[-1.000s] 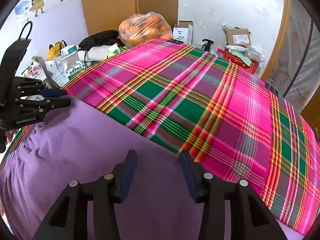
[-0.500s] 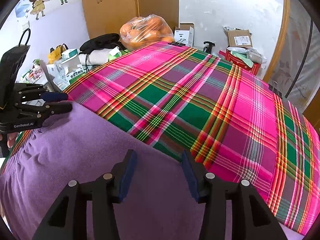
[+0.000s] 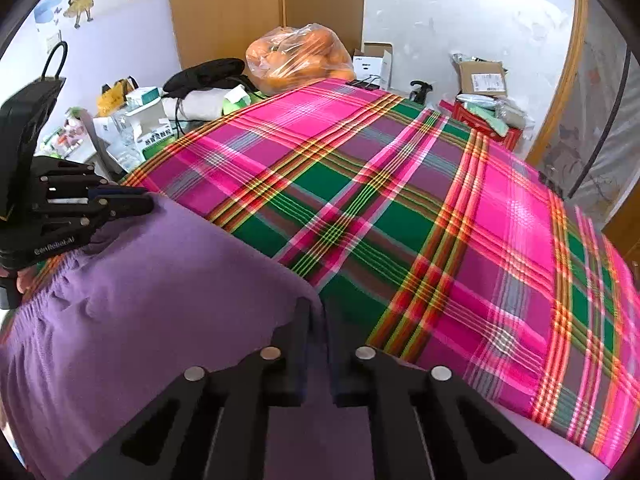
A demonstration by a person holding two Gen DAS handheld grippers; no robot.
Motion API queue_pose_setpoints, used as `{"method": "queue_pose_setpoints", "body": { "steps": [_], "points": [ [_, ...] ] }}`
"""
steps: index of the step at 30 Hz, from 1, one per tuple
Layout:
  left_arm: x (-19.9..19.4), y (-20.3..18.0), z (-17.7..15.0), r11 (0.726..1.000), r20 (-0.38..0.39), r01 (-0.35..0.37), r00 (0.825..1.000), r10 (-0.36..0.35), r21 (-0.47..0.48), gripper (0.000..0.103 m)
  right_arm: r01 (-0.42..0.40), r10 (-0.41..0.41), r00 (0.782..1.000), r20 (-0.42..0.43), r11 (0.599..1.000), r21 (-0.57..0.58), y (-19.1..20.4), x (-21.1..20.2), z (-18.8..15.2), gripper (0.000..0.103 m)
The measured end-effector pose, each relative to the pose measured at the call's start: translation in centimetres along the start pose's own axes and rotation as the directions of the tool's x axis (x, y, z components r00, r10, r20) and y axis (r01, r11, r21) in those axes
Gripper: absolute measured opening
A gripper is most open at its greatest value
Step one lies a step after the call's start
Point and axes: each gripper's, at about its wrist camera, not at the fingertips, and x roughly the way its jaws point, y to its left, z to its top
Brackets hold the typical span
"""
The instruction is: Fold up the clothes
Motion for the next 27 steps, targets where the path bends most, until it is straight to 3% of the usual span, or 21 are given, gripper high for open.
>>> {"method": "queue_pose_setpoints", "body": {
  "steps": [15,27],
  "points": [
    [-5.5,-1.0,-0.7,0.999,0.101,-0.035,0.994,0.035,-0.003,0.002,0.013,-0.013,0.993,0.120,1.000,0.001,2.2,-7.0,-0.7,0.005],
    [-11.3,-2.0,-3.2,0.999,0.163,-0.037,0.986,0.040,-0.023,0.002,0.013,-0.008,0.984,0.181,1.000,-0.026,6.2,-12.7,-3.5,0.005]
  ]
}}
